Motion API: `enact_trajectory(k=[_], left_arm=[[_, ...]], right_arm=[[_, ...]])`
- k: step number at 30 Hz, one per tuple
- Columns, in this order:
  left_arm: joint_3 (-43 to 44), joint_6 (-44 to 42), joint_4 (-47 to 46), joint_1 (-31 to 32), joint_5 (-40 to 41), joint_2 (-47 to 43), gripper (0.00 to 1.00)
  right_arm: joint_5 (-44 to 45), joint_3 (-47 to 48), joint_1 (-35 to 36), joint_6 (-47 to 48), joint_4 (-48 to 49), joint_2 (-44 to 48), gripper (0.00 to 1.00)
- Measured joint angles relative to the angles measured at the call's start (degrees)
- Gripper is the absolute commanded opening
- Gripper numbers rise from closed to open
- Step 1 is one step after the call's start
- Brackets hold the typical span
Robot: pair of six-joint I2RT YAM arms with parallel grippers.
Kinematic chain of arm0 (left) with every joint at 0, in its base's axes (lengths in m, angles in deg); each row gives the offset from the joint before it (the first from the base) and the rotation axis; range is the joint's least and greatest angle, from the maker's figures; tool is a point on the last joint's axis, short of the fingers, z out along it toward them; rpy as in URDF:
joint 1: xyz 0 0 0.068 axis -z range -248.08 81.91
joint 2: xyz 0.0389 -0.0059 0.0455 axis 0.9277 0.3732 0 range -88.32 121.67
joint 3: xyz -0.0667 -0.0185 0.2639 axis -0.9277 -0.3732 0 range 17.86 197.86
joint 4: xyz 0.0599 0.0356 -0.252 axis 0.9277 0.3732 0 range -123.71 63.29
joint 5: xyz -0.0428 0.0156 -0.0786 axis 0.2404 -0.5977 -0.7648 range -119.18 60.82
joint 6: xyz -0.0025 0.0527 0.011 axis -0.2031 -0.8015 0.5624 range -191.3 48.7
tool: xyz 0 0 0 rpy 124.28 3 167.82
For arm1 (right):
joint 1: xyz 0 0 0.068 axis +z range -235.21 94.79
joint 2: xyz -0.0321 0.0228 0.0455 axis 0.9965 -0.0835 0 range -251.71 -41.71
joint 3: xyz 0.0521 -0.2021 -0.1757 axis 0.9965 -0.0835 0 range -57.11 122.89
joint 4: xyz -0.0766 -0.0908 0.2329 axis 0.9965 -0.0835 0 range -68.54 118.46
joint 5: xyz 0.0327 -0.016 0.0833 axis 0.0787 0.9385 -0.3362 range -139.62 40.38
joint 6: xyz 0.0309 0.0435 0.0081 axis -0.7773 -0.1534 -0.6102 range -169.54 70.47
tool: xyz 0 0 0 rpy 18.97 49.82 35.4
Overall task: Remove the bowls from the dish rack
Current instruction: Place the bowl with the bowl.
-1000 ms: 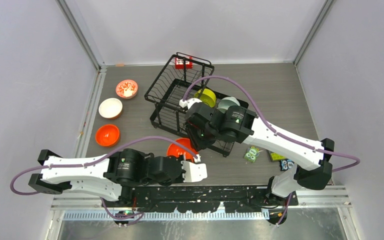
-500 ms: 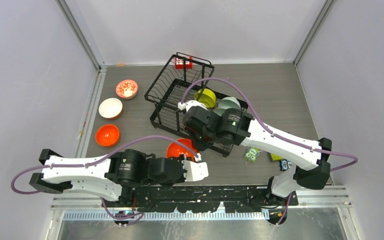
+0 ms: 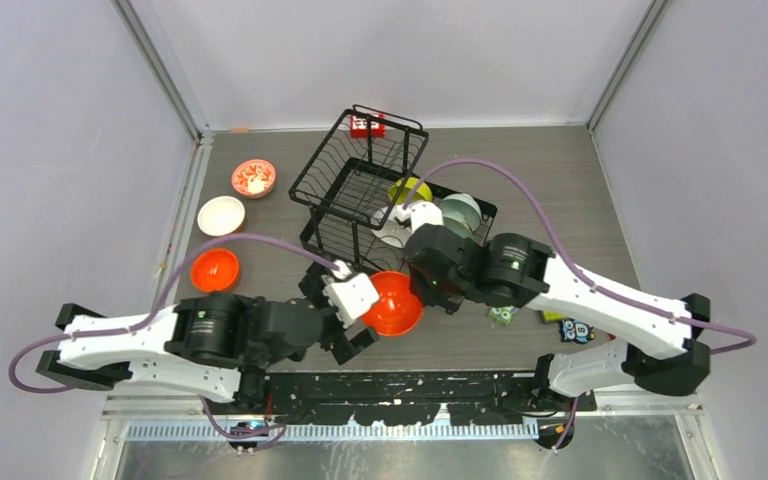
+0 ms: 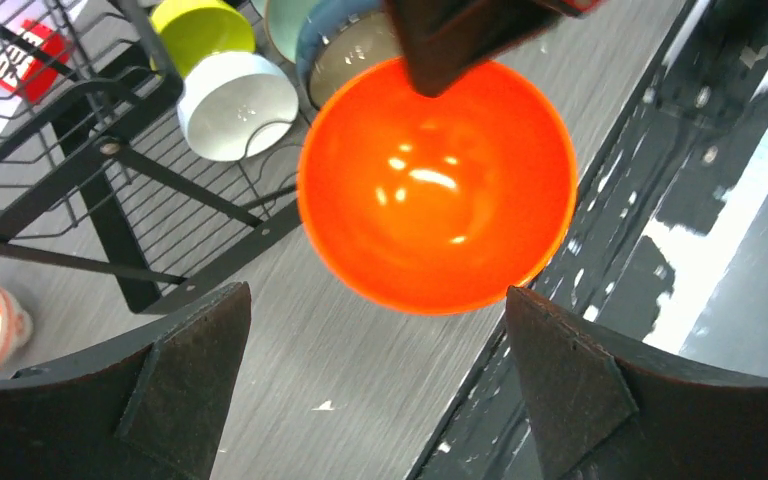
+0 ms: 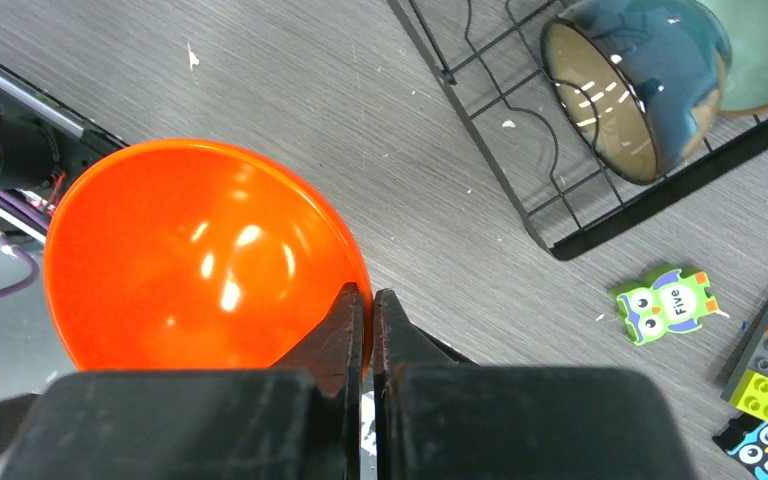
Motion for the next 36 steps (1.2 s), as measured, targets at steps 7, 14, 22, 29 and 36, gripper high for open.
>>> enact_trajectory(k=[7,14,22,29,36], left_arm=[[-3.8,10.2,-8.8,0.0,3.3,-8.4,1.0],[-3.9,34.9,-6.5,0.0,10.9,-3.7,1.0],[4.1,62.7,6.1,0.0,14.0,8.7,1.0],[14.2,83.6,24.3,0.0,18.0,17.0,0.94],[12.2,91.6,30.9,-1.9,18.2,16.8,0.71]], right_arm=[[1.3,-7.2,0.0,-2.1,3.1,8.8,0.01],[1.8,-11.8,0.0,-4.1,5.5,9.8,0.01],[2.5,-13.9,0.6,-6.5,7.4,9.8,0.01],[4.0,-14.1,1.4,-8.3,8.4,9.8,0.01],[5.7,-14.1,2.0,-9.1,8.4,9.7,0.01]])
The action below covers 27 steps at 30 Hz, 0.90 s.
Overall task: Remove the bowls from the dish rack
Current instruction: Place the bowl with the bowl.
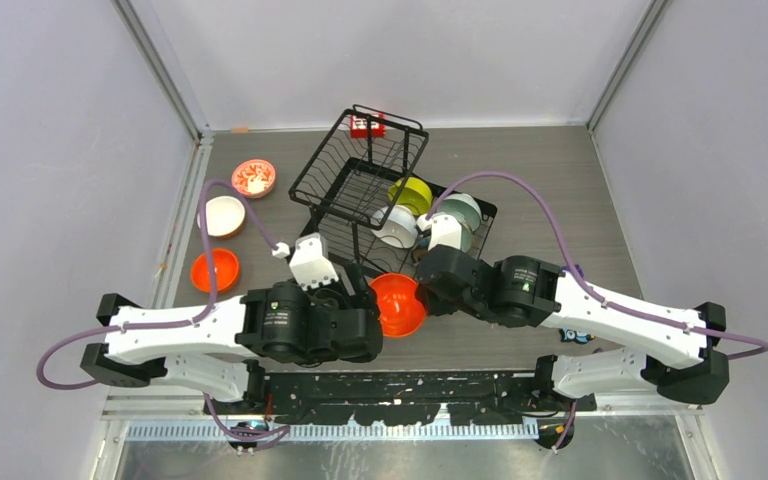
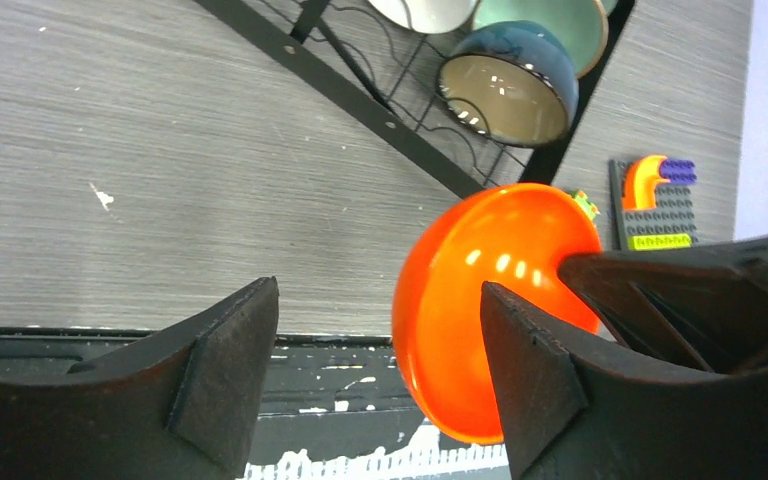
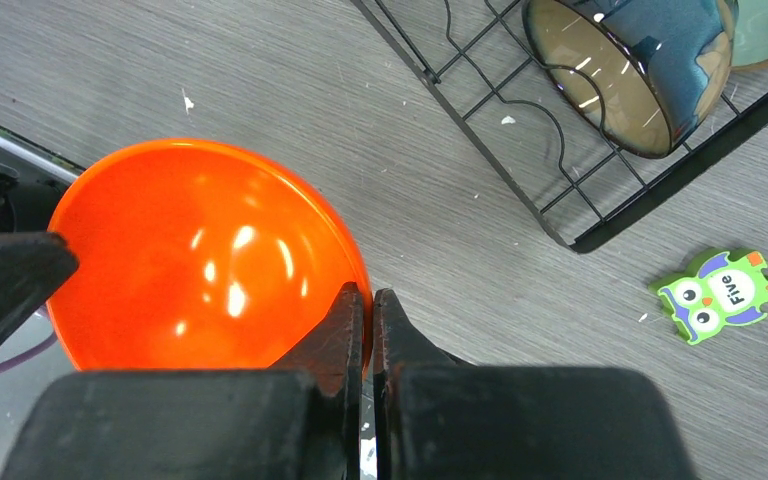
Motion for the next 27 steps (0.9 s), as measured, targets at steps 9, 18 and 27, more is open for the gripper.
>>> enact_trajectory(k=[9,18,27], left_arm=[[-2.7,0.0,-1.1,-2.0,-2.2,-0.1,0.54],[-3.0,-2.6,-3.4,-2.9,-4.0,1.4,0.44],[-4.9,-4.5,-6.5,-4.0,-6.2,2.1,0.24]], right_arm=[[0.7,0.0,0.6,-0.4,0.0,-1.9,0.01],[0.9,0.0,0.9,-0.4,0.0,-2.1,0.01],[1.0,0.0,0.9,-0.4,0.0,-2.1,0.01]])
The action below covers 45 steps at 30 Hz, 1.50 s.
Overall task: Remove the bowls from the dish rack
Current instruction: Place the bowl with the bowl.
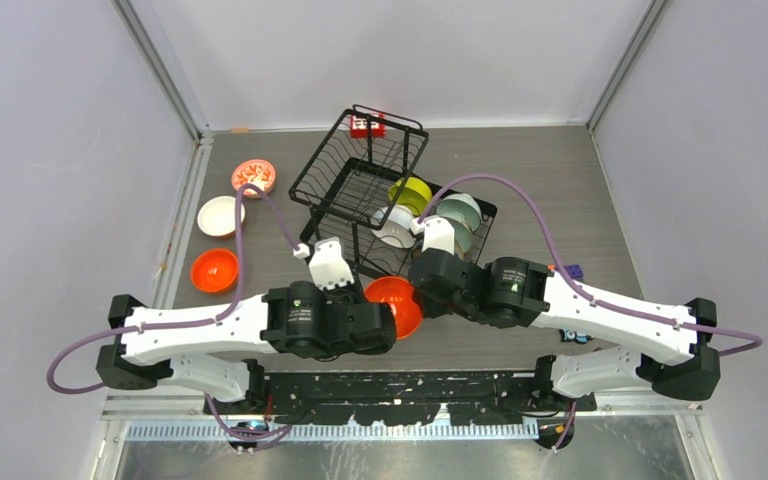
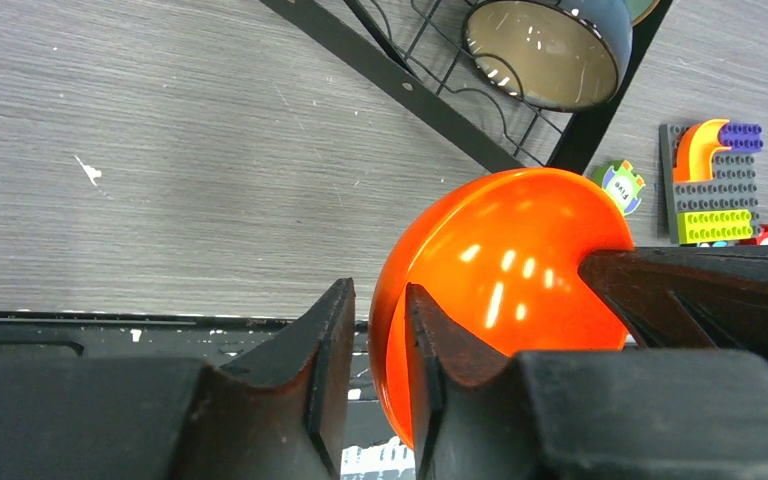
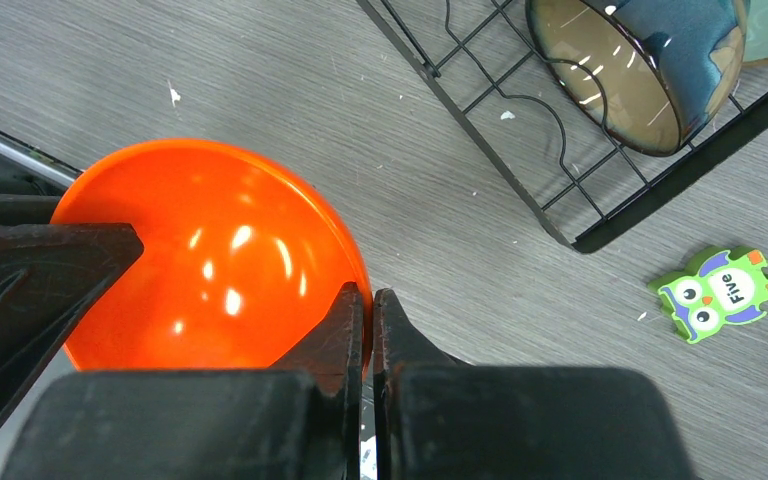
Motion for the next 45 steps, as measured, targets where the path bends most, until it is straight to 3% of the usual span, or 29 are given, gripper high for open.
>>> enact_trajectory(k=[5,10,12,14,18,21,24,31,37,41,45], left_arm=[[-0.8,-0.4,-0.9,-0.7,-1.1,0.1,0.2],[-1.5,-1.3,-1.5,-0.9,-1.8,0.2,0.01],[-2.0,-1.8,-1.5,-0.9,-2.3,0.2,0.0],[-2.6,-2.4,-1.6,-0.9,-2.6,0.2,0.0],[-3.0,-2.6,-2.0,-1.0,-2.8,0.1,0.0],[-3.2,-2.8,-1.9,-1.2,-2.8,-0.2,0.0],[-3.2,-4.3,-1.8,-1.5,-2.3,-1.0,0.0],[-3.1,-12.3,1.3,-4.2,2.7,-8.2,0.0],[-8.1,-25.8,1.5,-17.1,6.7,-20.6,0.0],[-10.6,-38.3,-0.8,-32.5,4.7,-26.1,0.0],[-10.6,-46.7,-4.5,-45.4,0.7,-25.7,0.0]], right_arm=[[0.1,0.0,0.0,0.0,0.0,0.0,0.01],[0.1,0.0,0.1,0.0,0.0,-0.4,0.01],[0.0,0.0,0.1,0.1,0.2,-0.5,0.01],[-0.1,0.0,0.2,0.1,0.4,-0.5,0.12],[-0.7,0.0,0.3,0.0,0.8,-0.5,0.53],[-1.4,0.0,0.3,0.2,1.4,-0.5,0.7],[-2.3,0.3,0.3,1.1,1.4,-0.2,0.76],[-4.2,0.0,0.3,5.5,3.1,8.9,0.76],[-6.1,-5.4,0.3,9.1,7.5,19.1,0.76],[-7.2,-8.5,0.3,10.5,8.6,20.3,0.76],[-8.2,-9.8,0.3,11.5,9.1,18.6,0.76]])
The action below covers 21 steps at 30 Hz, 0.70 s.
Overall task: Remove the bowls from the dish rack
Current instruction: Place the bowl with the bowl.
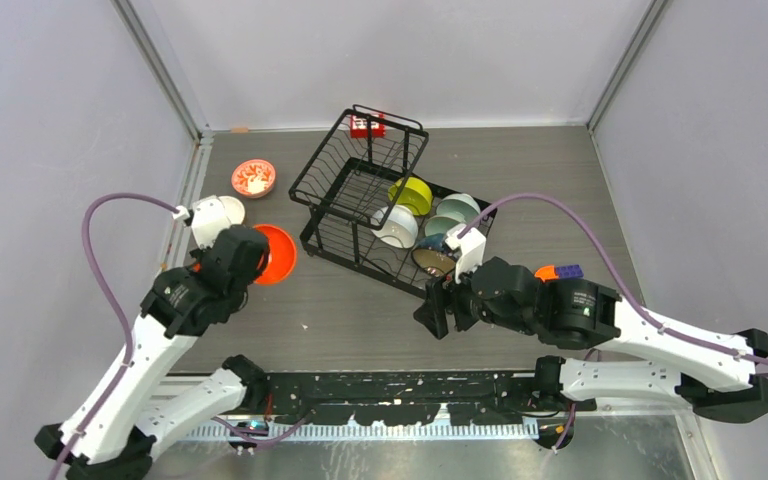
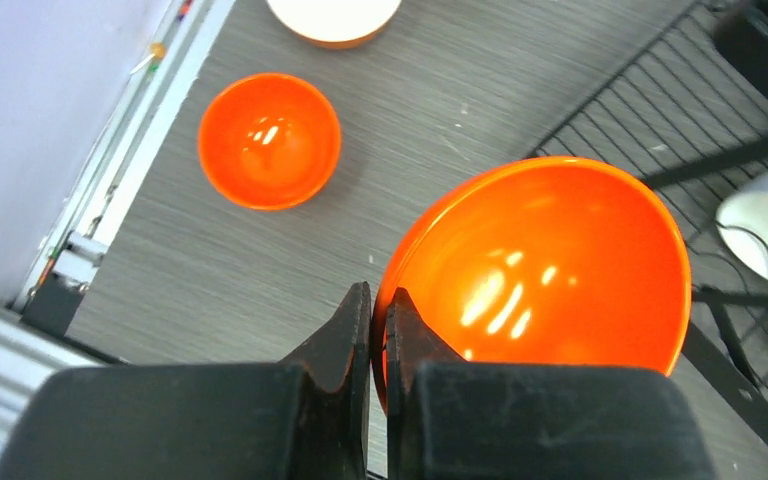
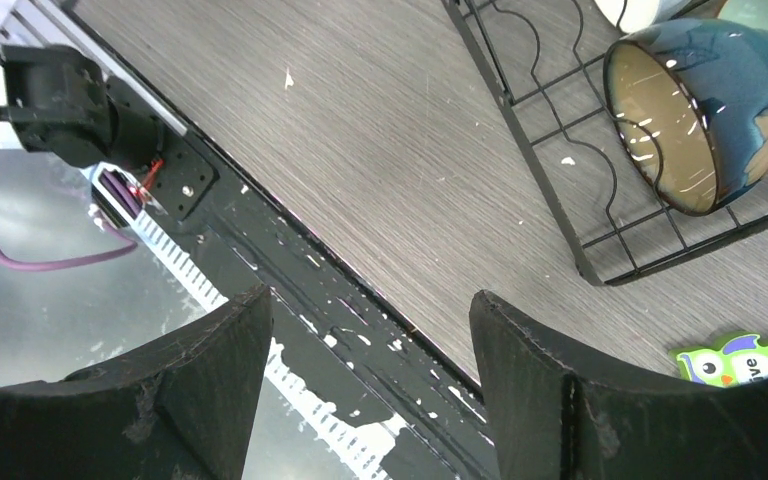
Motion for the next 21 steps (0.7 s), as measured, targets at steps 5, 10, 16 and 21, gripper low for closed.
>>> enact_trajectory(k=[5,10,16,21], left_arm=[[-1.0,-6.5,-6.8,-16.7,-8.4,2.1,0.0],[-3.1,-8.4,-13.1,-34.7,-21.0,5.8,0.0],[-8.8,-6.6,-21.1,-53.7,-35.6,9.8,0.0],[-12.4,-5.0,-26.3,-62.7,-42.3,11.9,0.0]], right_arm=[[-1.1,-2.2,0.0,0.4,0.4,0.1,0.75],[-2.8,-4.9,0.0,0.4,1.2,1.6,0.75],[-3.1,-10.5,0.0,-0.2,3.0,5.1,0.75],[-3.2,-16.0,0.0,-1.8,5.9,8.6,0.74]])
